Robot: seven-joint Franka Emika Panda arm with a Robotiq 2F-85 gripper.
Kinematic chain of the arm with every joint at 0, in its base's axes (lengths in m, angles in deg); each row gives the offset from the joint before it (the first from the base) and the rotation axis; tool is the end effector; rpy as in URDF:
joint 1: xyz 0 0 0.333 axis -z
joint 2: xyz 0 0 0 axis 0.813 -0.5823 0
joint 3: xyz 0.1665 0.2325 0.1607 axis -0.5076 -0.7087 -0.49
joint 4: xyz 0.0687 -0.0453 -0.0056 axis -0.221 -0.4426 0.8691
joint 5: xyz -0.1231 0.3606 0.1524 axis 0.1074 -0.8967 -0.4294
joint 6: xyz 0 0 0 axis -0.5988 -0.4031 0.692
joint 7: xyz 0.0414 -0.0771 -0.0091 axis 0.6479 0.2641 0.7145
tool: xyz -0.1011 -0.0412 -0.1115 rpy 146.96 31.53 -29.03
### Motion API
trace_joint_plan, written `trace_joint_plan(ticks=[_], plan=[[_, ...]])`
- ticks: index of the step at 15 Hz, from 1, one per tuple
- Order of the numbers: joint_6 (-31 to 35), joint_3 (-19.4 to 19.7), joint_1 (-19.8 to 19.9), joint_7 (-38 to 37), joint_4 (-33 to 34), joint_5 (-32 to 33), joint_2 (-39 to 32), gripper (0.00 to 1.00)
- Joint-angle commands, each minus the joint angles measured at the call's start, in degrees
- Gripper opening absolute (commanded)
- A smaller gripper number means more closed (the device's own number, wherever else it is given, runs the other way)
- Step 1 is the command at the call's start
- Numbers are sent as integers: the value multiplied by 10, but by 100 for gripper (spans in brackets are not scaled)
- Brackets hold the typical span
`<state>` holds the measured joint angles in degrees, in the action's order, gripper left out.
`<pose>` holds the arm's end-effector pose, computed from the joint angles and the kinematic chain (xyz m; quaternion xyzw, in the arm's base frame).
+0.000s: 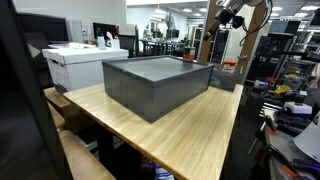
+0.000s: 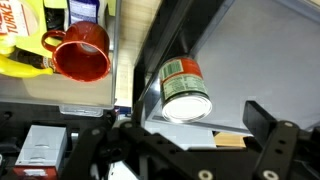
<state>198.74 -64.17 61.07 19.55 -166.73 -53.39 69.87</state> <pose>0.4960 -0.2438 0.4181 -0.9595 -0.1040 -0.2524 0.0695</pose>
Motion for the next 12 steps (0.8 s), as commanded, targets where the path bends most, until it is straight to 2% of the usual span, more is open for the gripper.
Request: trace_joint_plan(ticks=[1, 9, 12], plan=[[-55, 13, 13, 42, 34, -47, -14, 100], [-194, 21, 51, 30, 113, -65, -61, 100], [-218, 16, 69, 7, 143, -61, -86, 100]])
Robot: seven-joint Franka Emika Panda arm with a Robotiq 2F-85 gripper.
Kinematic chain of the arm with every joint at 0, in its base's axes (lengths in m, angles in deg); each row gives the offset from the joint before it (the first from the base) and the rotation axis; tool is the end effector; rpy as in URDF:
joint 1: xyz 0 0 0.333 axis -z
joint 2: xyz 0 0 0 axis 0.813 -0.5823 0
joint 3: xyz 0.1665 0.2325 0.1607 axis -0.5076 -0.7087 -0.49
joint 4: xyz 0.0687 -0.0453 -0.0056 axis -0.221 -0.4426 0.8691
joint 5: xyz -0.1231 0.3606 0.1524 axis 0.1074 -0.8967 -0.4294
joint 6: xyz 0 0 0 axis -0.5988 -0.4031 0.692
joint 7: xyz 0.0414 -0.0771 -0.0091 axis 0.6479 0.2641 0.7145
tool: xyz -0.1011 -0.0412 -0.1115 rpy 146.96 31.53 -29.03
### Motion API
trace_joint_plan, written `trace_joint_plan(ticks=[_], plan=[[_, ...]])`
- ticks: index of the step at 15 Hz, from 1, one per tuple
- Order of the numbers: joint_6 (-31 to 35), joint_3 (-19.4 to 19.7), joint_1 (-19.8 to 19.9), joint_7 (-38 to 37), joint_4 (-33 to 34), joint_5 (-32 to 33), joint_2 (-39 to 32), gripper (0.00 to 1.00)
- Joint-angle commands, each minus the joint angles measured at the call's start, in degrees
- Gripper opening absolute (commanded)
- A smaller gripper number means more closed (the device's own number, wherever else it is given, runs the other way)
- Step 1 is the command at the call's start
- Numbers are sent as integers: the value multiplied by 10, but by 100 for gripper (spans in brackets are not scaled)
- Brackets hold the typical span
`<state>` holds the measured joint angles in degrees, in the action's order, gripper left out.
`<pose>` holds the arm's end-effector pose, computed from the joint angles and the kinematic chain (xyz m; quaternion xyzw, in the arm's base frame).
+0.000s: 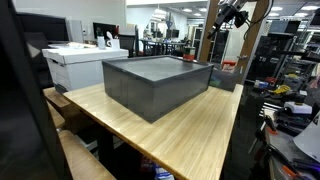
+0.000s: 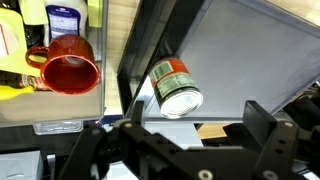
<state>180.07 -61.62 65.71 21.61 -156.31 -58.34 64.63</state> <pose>0.4908 -0.2838 0.4362 -0.9568 -0.0881 -0.2234 0.1637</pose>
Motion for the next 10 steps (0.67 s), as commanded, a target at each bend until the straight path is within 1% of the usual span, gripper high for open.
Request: trace_joint_plan(ticks=[1, 4, 6, 10], plan=[[-34, -11, 28, -24, 48, -10, -42, 100], [-35, -21, 48, -73, 89, -7, -84, 100], [-29, -30, 65, -80, 119, -27, -116, 100], [-25, -43, 91, -76, 159, -66, -157, 100]])
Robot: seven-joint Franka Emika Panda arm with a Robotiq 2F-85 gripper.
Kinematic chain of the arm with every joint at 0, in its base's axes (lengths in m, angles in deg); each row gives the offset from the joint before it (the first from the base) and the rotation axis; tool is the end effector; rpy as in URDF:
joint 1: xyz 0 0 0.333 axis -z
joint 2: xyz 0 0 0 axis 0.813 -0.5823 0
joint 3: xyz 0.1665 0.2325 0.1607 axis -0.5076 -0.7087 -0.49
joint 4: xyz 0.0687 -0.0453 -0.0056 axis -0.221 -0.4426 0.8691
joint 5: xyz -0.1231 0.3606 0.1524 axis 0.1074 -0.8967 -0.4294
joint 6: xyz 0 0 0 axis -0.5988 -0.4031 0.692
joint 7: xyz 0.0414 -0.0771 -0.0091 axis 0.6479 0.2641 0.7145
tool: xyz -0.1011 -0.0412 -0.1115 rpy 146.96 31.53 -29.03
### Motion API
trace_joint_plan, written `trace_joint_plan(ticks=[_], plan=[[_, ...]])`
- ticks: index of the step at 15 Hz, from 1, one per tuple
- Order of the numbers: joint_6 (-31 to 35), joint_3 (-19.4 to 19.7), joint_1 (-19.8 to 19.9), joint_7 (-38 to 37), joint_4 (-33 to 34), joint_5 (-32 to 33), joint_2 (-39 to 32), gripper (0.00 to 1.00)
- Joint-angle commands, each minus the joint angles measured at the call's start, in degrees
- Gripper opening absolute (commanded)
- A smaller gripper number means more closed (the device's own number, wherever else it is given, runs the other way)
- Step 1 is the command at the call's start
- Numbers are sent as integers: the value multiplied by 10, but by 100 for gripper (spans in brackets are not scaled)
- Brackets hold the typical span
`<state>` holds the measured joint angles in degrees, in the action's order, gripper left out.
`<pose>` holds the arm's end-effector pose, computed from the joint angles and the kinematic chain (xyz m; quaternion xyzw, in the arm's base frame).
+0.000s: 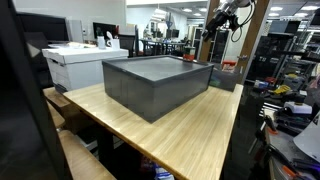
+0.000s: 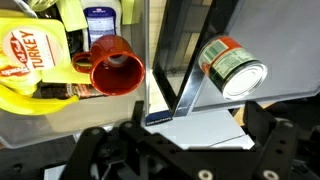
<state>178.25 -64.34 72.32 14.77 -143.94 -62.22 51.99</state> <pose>0.5327 -0.3443 0.4189 -0.9630 0.0074 -0.2106 0.1678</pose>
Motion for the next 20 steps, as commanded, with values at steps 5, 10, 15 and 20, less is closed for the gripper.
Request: trace_joint_plan(ticks=[5, 10, 15, 20], plan=[[-10, -37, 66, -11, 99, -75, -101, 100], [-34, -62, 90, -21, 159, -73, -159, 100], [-80, -72, 97, -84, 217, -36, -201, 100], [-84, -72, 96, -180, 250, 16, -222, 100]])
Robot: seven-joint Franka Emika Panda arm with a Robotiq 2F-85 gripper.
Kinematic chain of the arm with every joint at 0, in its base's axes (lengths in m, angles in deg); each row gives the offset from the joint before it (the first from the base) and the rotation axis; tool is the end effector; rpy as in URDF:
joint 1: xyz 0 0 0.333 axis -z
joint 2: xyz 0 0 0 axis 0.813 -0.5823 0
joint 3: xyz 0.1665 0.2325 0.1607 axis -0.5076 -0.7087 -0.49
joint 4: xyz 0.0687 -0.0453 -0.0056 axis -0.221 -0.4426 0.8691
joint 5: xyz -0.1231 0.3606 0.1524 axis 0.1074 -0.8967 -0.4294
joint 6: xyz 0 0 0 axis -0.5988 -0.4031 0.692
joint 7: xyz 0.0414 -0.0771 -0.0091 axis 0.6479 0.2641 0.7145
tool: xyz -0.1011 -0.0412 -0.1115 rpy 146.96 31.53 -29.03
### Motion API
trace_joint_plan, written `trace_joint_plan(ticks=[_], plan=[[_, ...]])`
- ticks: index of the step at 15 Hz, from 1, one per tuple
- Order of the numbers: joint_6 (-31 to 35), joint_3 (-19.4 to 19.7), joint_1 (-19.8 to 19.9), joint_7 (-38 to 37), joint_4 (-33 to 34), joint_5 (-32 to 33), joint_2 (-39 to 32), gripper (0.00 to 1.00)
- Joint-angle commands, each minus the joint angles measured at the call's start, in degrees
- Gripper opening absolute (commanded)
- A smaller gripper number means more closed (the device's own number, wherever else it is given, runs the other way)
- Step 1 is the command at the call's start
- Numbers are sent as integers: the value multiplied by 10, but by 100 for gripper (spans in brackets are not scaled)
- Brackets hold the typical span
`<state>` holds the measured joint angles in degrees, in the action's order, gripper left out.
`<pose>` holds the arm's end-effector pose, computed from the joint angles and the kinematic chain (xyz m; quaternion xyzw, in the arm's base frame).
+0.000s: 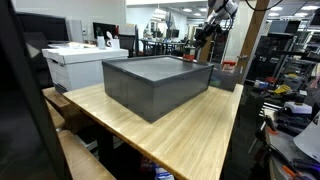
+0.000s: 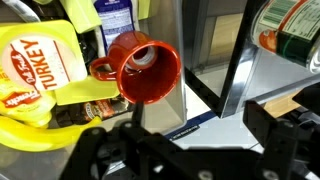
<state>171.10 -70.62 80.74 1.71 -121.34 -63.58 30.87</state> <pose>0.6089 -0.3980 0.3558 -0.9616 0.1033 -0.1506 0.2051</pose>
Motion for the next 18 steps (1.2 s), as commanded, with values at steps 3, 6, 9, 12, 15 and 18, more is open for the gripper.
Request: trace_joint_plan(ticks=[3, 6, 9, 12, 15, 18], plan=[[-7, -10, 10, -117, 36, 74, -17, 100], [-12, -18, 14, -169, 52, 111, -26, 100], [-21, -29, 16, -205, 78, 138, -45, 100], [-26, -37, 15, -241, 107, 160, -69, 100], [-39, -48, 20, -271, 149, 173, -104, 100], [-56, -55, 28, -286, 190, 176, -142, 100]])
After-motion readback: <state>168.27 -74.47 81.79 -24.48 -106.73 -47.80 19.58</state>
